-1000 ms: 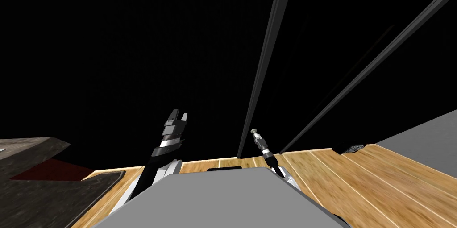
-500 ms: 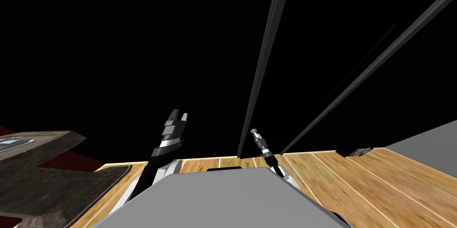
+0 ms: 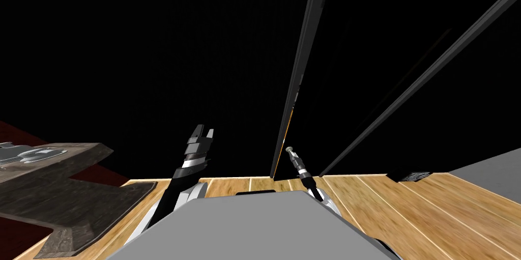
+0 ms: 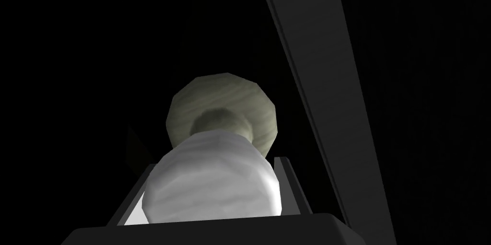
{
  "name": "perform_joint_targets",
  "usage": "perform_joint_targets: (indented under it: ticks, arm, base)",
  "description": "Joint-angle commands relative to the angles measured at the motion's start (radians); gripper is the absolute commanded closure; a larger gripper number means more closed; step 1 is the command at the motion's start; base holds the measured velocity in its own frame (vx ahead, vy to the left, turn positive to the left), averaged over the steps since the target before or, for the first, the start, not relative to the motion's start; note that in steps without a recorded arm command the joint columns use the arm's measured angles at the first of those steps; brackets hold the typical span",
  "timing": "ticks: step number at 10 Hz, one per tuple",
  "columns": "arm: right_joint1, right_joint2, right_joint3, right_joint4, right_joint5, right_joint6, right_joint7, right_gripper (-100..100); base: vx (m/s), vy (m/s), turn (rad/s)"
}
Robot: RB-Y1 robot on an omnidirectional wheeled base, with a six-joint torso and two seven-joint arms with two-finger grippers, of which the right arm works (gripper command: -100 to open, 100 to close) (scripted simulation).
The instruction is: Pull the door open
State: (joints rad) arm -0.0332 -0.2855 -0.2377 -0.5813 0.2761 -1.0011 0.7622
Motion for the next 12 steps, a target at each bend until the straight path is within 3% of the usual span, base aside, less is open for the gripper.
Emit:
perform_joint_targets:
  ticks: [1, 12]
  arm:
    - [0.001, 0.005, 0.007, 0.002, -0.006, -0.001, -0.031, 100]
    - [-0.011, 0.001, 0.057, 0.005, -0.103, 0.014, -0.304, 100]
  base:
    - [-0.029, -0.017, 0.029]
    - [-0.034, -0.018, 0.045]
